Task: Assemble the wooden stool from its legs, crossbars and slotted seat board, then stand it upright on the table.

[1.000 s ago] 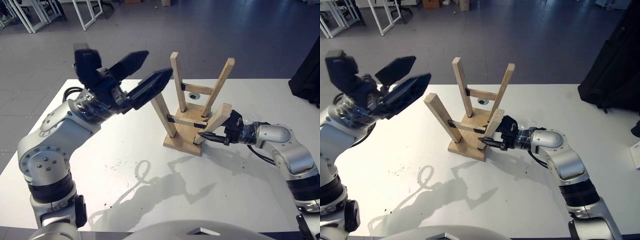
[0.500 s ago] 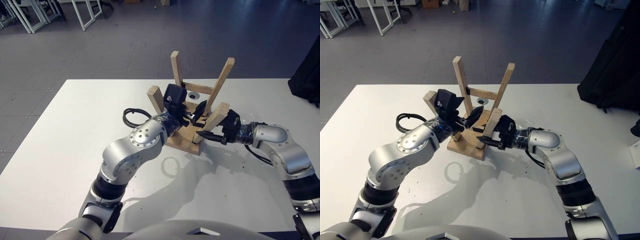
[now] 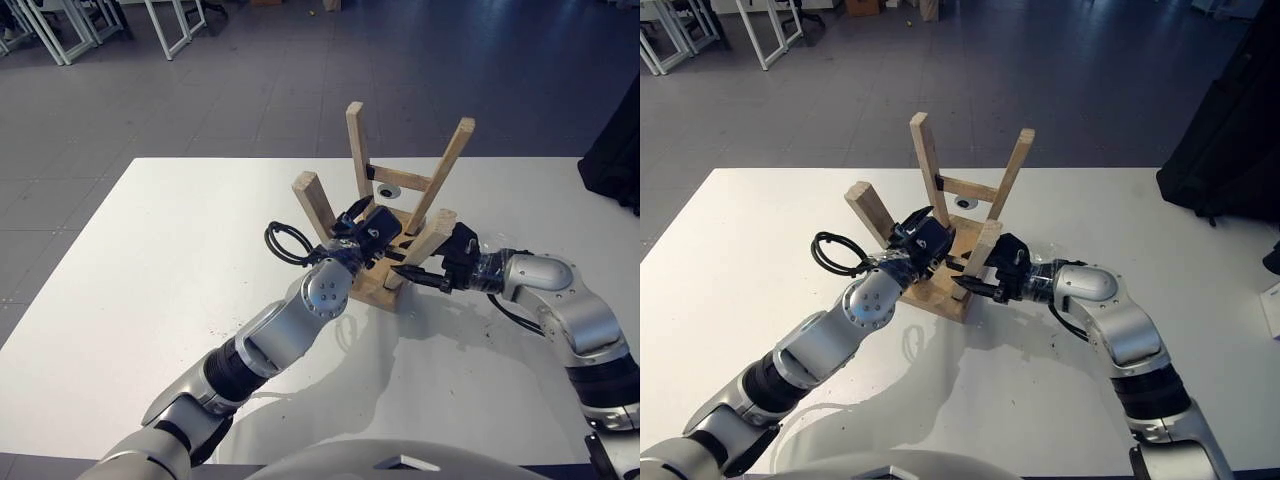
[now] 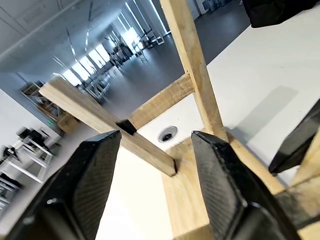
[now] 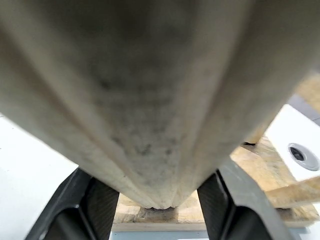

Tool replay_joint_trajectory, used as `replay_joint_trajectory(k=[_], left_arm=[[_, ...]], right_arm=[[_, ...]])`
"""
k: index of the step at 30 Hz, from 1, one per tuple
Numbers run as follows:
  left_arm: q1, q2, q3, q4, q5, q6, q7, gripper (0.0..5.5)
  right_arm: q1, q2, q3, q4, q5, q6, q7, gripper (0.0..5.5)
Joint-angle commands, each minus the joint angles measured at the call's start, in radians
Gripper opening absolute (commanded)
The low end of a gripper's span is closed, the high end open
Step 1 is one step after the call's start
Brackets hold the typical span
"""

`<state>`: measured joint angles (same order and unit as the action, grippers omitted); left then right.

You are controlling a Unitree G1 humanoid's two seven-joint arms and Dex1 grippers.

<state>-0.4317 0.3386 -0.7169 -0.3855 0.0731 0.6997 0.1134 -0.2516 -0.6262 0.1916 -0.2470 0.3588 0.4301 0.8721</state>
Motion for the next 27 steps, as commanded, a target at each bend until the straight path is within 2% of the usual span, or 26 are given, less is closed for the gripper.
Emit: replay_joint_trajectory(k=[1, 3, 4, 8, 12, 18, 23, 27], left_arm=[[0.118, -0.02, -0.04, 0.129, 0.046, -0.007, -0.043, 2.62], [0.126, -0.055, 0.002, 0.103, 0.052, -0.031, -0.061, 2.62], [0.124, -0.078, 0.037, 0.073, 0.037, -0.045, -0.074, 2.62], [0.066, -0.185, 0.238, -0.053, -0.047, -0.047, -0.1, 2.62], [-0.043, -0.199, 0.411, -0.118, -0.114, -0.01, -0.137, 2.62], [-0.276, -0.199, 0.588, -0.171, -0.174, 0.075, -0.135, 2.62], [-0.375, -0.134, 0.734, 0.072, -0.166, 0.027, -0.126, 2.62], [-0.243, -0.171, 0.75, 0.245, -0.194, 0.003, -0.157, 2.62]], right_arm=[[0.024, -0.004, 0.016, 0.001, 0.003, 0.055, 0.015, 2.03], [0.046, -0.039, 0.077, 0.0, -0.074, 0.041, 0.017, 2.03], [0.058, -0.063, 0.146, 0.028, -0.149, 0.059, 0.006, 2.03], [0.186, -0.035, 0.279, 0.331, -0.2, 0.071, 0.015, 2.03], [0.243, 0.015, 0.252, 0.442, -0.154, 0.078, -0.031, 2.03], [0.218, 0.016, 0.24, 0.44, -0.138, 0.017, -0.033, 2.03], [0.21, 0.006, 0.253, 0.353, -0.124, 0.023, -0.023, 2.03], [0.203, 0.002, 0.257, 0.329, -0.122, 0.029, -0.022, 2.03]])
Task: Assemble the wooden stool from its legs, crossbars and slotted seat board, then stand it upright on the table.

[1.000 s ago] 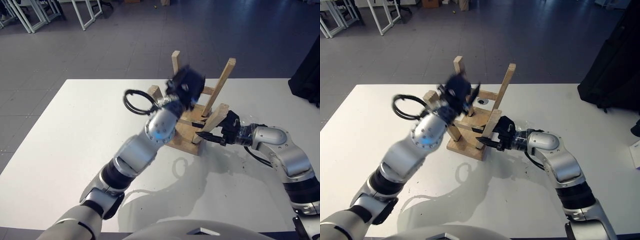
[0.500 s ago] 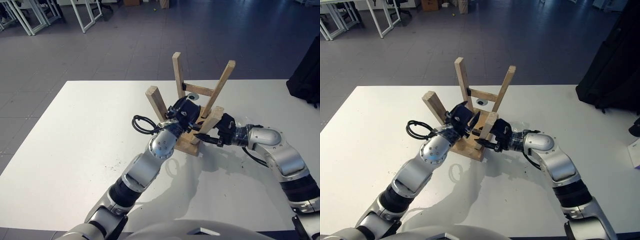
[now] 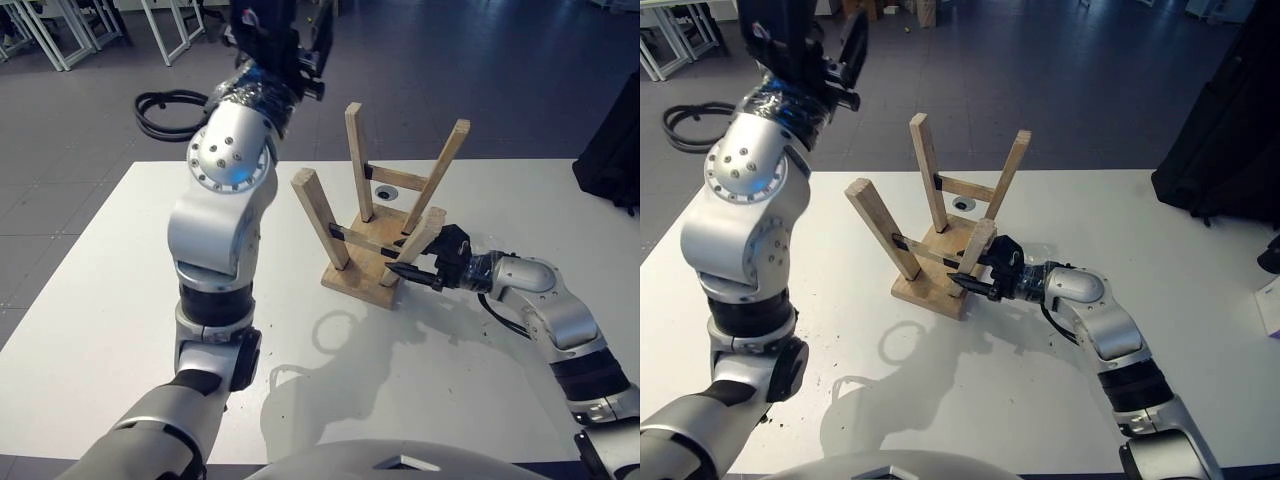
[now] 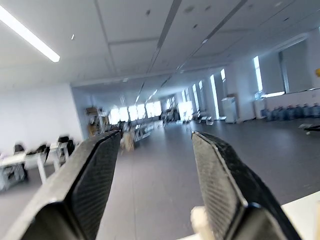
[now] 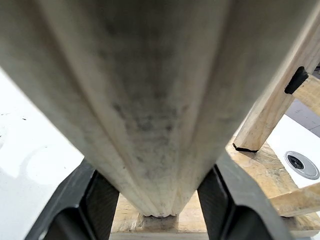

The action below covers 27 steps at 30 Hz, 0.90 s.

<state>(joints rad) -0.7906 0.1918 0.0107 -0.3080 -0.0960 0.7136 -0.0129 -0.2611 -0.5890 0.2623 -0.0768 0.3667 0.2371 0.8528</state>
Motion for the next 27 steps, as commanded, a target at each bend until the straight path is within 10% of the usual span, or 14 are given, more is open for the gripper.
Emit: replay_joint_trajectory(k=[1, 9, 19, 27], left_arm=[[0.165, -0.039, 0.003, 0.183, -0.039, 0.001, -0.052, 2.62], [0.284, 0.041, -0.067, 0.135, -0.022, 0.018, -0.143, 2.62], [0.188, 0.339, 0.368, 0.256, -0.001, -0.139, -0.044, 2.62], [0.286, 0.261, 0.346, 0.179, -0.008, -0.13, -0.017, 2.57]], right_arm=[[0.212, -0.038, 0.185, 0.15, -0.128, 0.225, -0.003, 2.03], [0.213, -0.031, 0.165, 0.121, -0.103, 0.245, -0.029, 2.03], [0.052, 0.01, 0.049, -0.026, -0.041, 0.298, -0.137, 2.03], [-0.176, 0.092, -0.074, -0.125, 0.006, 0.418, -0.211, 3.67]])
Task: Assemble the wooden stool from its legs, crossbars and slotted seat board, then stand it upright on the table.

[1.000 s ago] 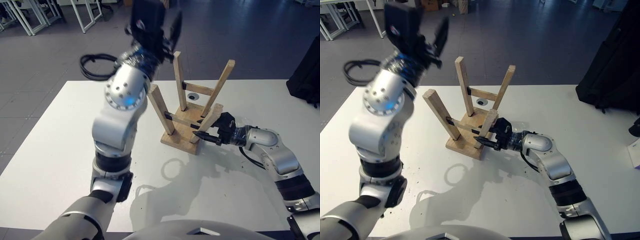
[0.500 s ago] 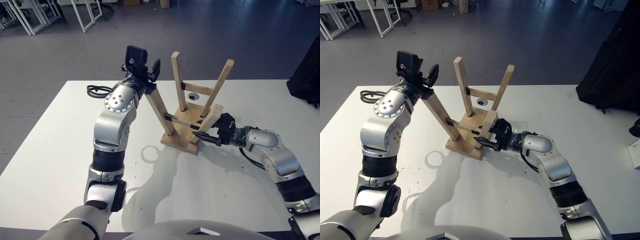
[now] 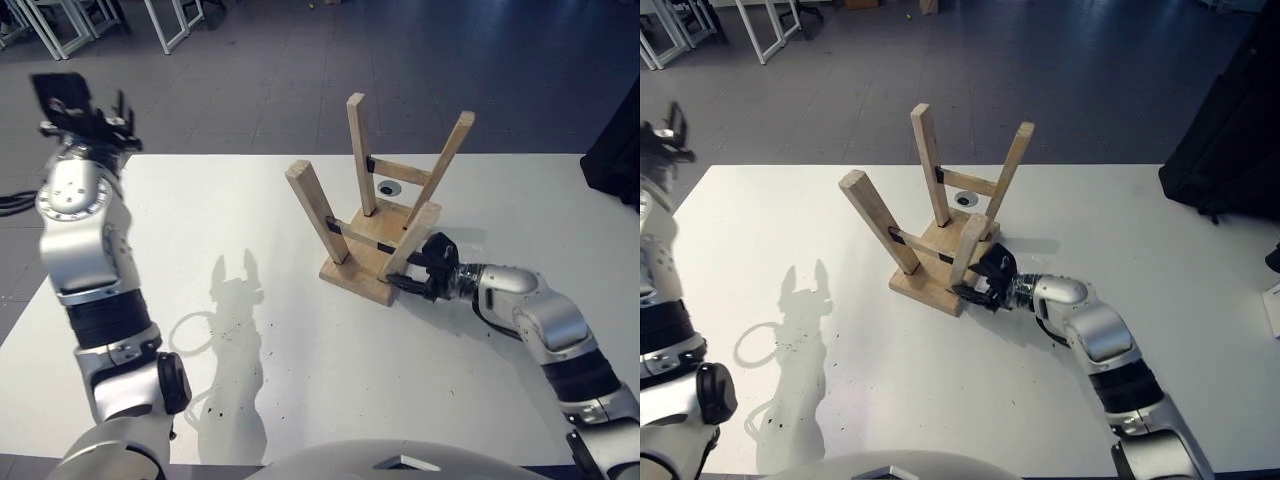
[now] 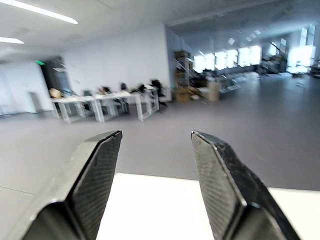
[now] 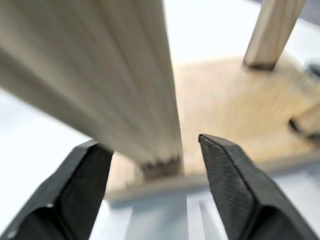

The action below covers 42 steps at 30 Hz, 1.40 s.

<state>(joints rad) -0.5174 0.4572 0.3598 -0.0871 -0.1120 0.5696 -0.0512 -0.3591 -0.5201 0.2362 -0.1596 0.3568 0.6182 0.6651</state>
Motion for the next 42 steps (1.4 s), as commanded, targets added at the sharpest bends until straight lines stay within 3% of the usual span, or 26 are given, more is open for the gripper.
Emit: replay_joint_trajectory(k=[1, 5, 8, 10, 12, 15, 18, 21, 25, 29, 32, 35, 39, 42], left_arm=[[0.015, -0.002, -0.003, -0.047, 0.009, 0.016, 0.019, 2.57], [0.049, -0.006, -0.003, -0.082, 0.008, 0.039, 0.02, 2.57], [0.07, -0.025, -0.009, -0.106, 0.005, 0.052, 0.028, 2.57], [0.084, -0.035, -0.009, -0.119, 0.004, 0.056, 0.032, 2.57], [0.087, -0.047, -0.021, -0.12, 0.002, 0.059, 0.032, 2.57], [0.121, -0.109, -0.063, -0.125, -0.01, 0.077, 0.031, 2.57], [0.157, -0.175, -0.113, -0.148, -0.017, 0.101, 0.034, 2.57], [0.159, -0.192, -0.125, -0.162, -0.015, 0.115, 0.035, 2.57], [0.149, -0.198, -0.136, -0.164, -0.011, 0.123, 0.036, 2.57], [0.138, -0.212, -0.156, -0.174, -0.009, 0.132, 0.045, 2.57], [0.164, -0.221, -0.15, -0.197, -0.006, 0.137, 0.056, 2.57], [0.181, -0.235, -0.15, -0.221, -0.006, 0.146, 0.066, 2.57], [0.198, -0.24, -0.143, -0.242, -0.009, 0.154, 0.07, 2.57], [0.188, -0.234, -0.142, -0.236, -0.01, 0.156, 0.064, 2.57]], right_arm=[[-0.074, -0.008, -0.039, -0.065, 0.011, 0.057, 0.004, 3.84], [-0.011, -0.226, -0.004, -0.121, -0.033, 0.086, 0.172, 4.47], [0.013, -0.292, -0.033, -0.112, -0.036, 0.086, 0.218, 4.88], [-0.025, -0.281, -0.079, -0.089, -0.042, 0.084, 0.189, 4.69], [-0.149, -0.162, -0.198, -0.139, 0.036, 0.149, 0.065, 4.35], [-0.369, 0.153, -0.4, -0.275, 0.179, 0.233, -0.303, 3.66], [-0.435, 0.391, -0.477, -0.408, 0.335, 0.29, -0.563, 3.66], [-0.388, 0.442, -0.468, -0.424, 0.388, 0.343, -0.64, 3.66], [-0.267, 0.486, -0.308, -0.288, 0.291, 0.29, -0.636, 3.66], [-0.238, 0.466, -0.218, -0.21, 0.2, 0.251, -0.617, 3.66], [-0.31, 0.49, -0.345, -0.247, 0.28, 0.228, -0.649, 3.66], [-0.402, 0.402, -0.485, -0.254, 0.292, 0.2, -0.685, 3.66], [-0.163, 0.092, -0.293, -0.204, 0.008, 0.12, -0.547, 3.66], [-0.017, 0.039, -0.113, -0.187, -0.099, 0.067, -0.466, 3.66]])
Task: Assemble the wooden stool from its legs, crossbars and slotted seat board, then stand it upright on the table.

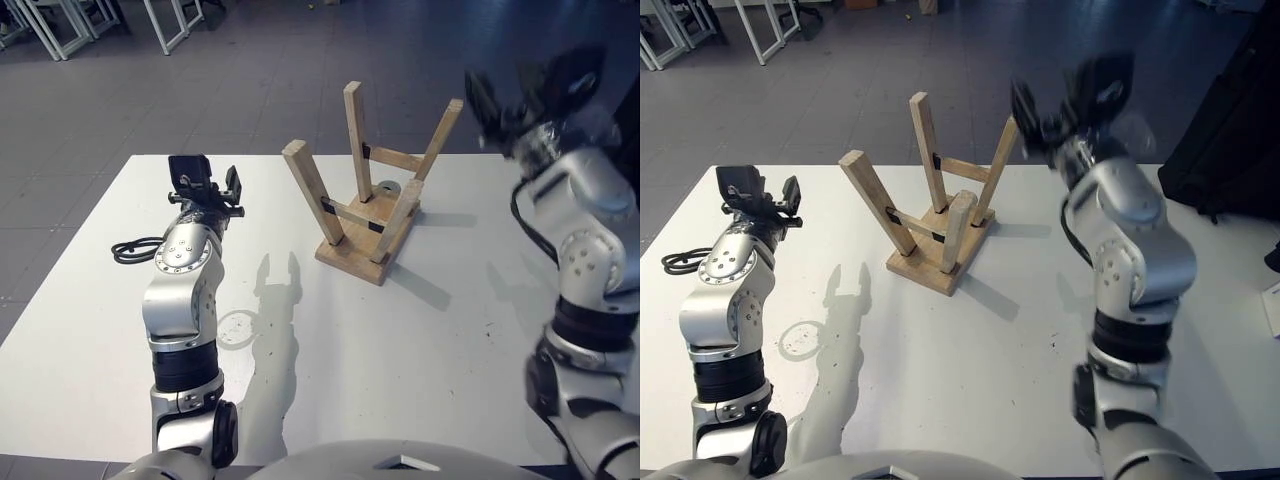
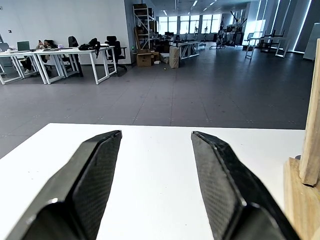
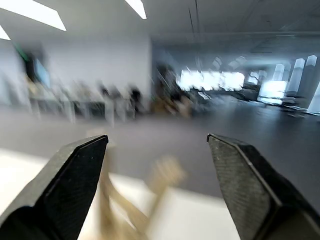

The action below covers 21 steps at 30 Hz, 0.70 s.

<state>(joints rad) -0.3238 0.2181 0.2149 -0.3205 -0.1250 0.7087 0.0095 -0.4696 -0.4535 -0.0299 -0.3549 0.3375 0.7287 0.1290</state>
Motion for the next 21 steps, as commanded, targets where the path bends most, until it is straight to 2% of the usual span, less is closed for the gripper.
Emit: replay_joint_trajectory(k=[1, 5, 8, 10, 14, 16, 18, 19, 21], left_arm=[[-0.012, 0.014, 0.008, 0.0, 0.005, 0.018, 0.003, 2.57], [-0.042, 0.064, 0.039, 0.044, 0.007, 0.002, -0.013, 2.57], [-0.066, 0.106, 0.058, 0.093, 0.008, -0.025, -0.025, 2.57], [-0.071, 0.136, 0.082, 0.115, 0.009, -0.044, -0.032, 2.57], [-0.073, 0.169, 0.105, 0.144, -0.031, -0.088, -0.088, 2.57], [-0.017, 0.232, 0.109, 0.109, -0.176, -0.113, -0.336, 2.57], [0.09, 0.415, 0.098, 0.081, -0.295, -0.101, -0.687, 2.87], [0.116, 0.507, 0.107, 0.105, -0.314, -0.102, -0.81, 3.09], [0.108, 0.613, 0.124, 0.175, -0.33, -0.106, -0.934, 3.39]], right_arm=[[0.121, -0.004, 0.199, 0.013, -0.09, -0.055, 0.088, 3.66], [0.09, 0.137, 0.324, -0.065, -0.069, -0.054, 0.118, 3.66], [-0.002, 0.269, 0.273, -0.235, 0.115, 0.057, 0.137, 3.66], [-0.03, 0.273, 0.202, -0.272, 0.201, 0.123, 0.15, 3.66], [-0.02, 0.204, 0.128, -0.253, 0.271, 0.191, 0.2, 3.66], [0.025, 0.097, 0.069, -0.258, 0.403, 0.28, 0.332, 3.66], [0.09, -0.102, -0.024, -0.235, 0.494, 0.331, 0.529, 3.64], [0.105, -0.192, -0.069, -0.204, 0.506, 0.332, 0.61, 3.64], [0.106, -0.293, -0.118, -0.139, 0.504, 0.315, 0.692, 3.64]])
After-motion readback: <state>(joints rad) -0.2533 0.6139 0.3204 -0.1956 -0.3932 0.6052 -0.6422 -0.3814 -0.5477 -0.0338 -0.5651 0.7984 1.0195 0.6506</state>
